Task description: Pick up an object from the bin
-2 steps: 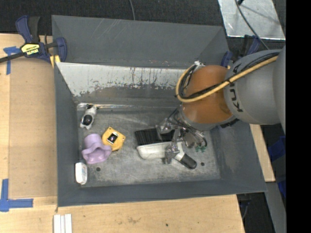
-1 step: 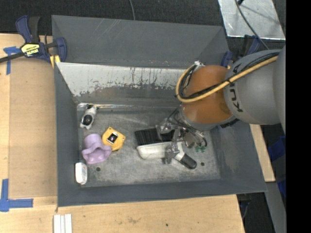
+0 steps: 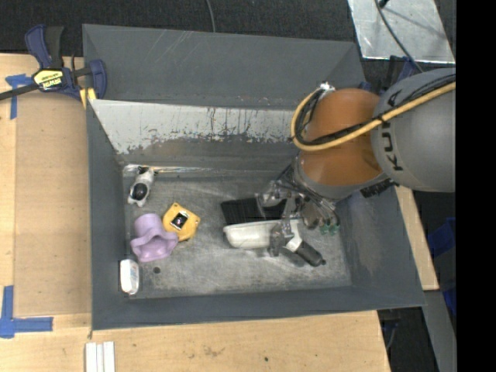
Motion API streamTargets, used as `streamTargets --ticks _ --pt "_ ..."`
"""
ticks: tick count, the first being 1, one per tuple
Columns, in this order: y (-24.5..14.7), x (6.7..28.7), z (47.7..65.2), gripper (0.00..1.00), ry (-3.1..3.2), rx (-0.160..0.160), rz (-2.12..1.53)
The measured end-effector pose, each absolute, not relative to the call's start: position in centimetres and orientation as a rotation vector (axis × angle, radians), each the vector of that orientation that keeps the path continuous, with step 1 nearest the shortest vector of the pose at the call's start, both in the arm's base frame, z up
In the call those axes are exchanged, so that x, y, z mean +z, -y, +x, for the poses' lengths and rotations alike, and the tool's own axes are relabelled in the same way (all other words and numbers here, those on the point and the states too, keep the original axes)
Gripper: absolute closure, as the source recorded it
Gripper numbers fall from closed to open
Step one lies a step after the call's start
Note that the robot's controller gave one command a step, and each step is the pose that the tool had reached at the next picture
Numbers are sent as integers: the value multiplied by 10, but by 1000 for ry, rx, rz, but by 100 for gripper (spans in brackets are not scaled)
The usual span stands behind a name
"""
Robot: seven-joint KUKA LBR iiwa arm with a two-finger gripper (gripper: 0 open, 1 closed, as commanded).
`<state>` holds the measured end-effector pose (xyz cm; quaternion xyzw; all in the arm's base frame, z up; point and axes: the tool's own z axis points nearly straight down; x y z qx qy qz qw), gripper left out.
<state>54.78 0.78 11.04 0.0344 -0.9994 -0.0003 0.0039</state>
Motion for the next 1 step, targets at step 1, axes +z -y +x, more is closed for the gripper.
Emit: streamTargets --ticks 1 --pt "0 155 546 100 3142 1 99"
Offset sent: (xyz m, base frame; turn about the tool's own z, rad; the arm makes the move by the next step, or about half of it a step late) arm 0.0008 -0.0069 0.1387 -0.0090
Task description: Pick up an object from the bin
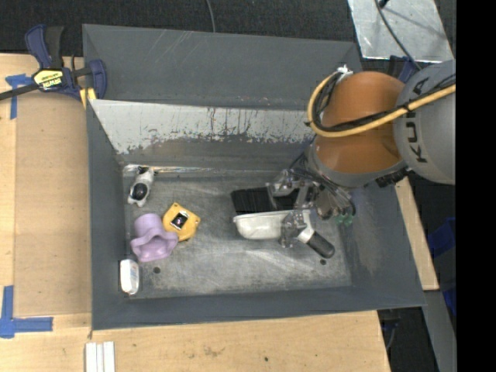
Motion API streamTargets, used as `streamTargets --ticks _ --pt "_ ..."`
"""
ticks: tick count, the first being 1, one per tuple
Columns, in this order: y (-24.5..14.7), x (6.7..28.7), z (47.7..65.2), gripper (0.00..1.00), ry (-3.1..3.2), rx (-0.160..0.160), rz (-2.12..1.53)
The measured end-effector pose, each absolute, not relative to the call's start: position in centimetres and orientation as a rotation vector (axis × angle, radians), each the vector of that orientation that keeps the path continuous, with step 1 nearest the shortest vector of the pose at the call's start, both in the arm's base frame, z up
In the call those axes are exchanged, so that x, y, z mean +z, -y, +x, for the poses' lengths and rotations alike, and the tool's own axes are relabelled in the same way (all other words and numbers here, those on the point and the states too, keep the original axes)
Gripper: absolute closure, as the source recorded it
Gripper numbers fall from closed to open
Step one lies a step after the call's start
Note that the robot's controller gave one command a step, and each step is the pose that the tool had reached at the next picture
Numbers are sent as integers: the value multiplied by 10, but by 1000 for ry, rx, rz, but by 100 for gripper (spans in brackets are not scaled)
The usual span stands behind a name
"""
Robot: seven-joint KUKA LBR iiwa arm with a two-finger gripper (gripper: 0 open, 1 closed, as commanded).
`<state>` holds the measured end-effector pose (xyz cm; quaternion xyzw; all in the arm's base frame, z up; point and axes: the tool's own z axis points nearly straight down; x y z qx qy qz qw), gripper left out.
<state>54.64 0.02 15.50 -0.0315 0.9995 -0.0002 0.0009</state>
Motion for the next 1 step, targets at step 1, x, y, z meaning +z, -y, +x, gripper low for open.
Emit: streamTargets --ticks 1 --pt "-1 249 549 100 -3138 -1 -121"
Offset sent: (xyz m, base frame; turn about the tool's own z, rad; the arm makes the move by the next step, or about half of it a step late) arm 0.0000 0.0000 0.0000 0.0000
